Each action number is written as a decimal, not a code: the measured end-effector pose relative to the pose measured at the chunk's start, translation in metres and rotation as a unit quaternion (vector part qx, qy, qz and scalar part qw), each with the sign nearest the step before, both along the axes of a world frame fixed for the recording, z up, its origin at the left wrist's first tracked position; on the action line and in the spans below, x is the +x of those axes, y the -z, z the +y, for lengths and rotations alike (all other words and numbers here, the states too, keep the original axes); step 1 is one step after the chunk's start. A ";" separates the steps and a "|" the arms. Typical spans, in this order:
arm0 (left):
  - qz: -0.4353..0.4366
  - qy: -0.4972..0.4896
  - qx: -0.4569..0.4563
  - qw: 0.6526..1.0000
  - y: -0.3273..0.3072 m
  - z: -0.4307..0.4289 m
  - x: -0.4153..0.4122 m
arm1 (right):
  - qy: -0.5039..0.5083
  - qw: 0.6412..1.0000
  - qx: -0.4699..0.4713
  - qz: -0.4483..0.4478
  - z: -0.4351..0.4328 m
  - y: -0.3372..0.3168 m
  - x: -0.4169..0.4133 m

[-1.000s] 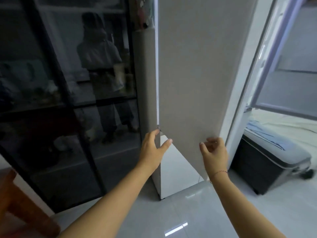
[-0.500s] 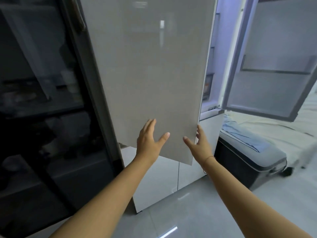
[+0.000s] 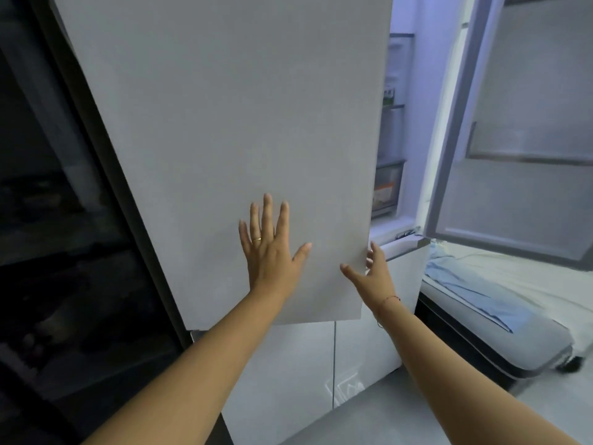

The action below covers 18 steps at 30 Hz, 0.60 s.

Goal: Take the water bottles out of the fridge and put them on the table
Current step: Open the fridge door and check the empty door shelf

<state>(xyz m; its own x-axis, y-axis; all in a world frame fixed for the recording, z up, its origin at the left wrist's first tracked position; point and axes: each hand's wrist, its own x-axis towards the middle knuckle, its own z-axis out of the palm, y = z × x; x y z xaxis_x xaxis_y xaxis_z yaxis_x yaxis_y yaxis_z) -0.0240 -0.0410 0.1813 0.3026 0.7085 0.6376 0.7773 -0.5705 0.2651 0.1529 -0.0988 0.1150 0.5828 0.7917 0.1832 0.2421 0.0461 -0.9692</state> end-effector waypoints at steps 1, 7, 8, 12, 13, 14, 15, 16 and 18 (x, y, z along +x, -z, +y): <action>0.018 -0.011 0.015 1.000 -0.001 0.009 0.006 | 0.000 1.000 -0.011 0.005 0.010 -0.002 0.006; 0.060 -0.066 0.032 0.995 0.001 0.065 0.025 | -0.008 0.998 -0.051 -0.032 0.071 -0.010 0.036; 0.062 -0.073 0.032 0.995 0.003 0.072 0.025 | -0.006 0.998 -0.052 -0.024 0.080 -0.010 0.038; 0.077 -0.094 0.076 0.990 0.011 0.098 0.027 | -0.028 0.998 -0.039 0.032 0.113 -0.009 0.043; 0.079 -0.103 0.089 0.988 0.013 0.104 0.028 | -0.035 0.998 -0.036 0.041 0.121 -0.007 0.044; 0.081 -0.111 0.100 0.985 0.016 0.109 0.029 | -0.038 0.998 -0.033 0.044 0.128 -0.005 0.046; 0.083 -0.119 0.110 0.983 0.018 0.113 0.031 | -0.039 0.998 -0.031 0.043 0.134 -0.003 0.048; 0.086 -0.127 0.119 0.981 0.020 0.117 0.032 | -0.040 0.998 -0.030 0.041 0.140 -0.001 0.050; 0.091 -0.145 0.134 0.976 0.022 0.124 0.034 | -0.051 0.997 -0.035 0.035 0.151 0.001 0.055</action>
<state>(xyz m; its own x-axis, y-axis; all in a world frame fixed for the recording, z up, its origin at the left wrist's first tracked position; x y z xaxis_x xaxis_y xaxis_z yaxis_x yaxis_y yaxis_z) 0.0103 0.0835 0.1595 0.2395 0.5970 0.7657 0.9370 -0.3486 -0.0212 0.2074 0.0524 0.1143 0.5078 0.8571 0.0862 0.1707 -0.0021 -0.9853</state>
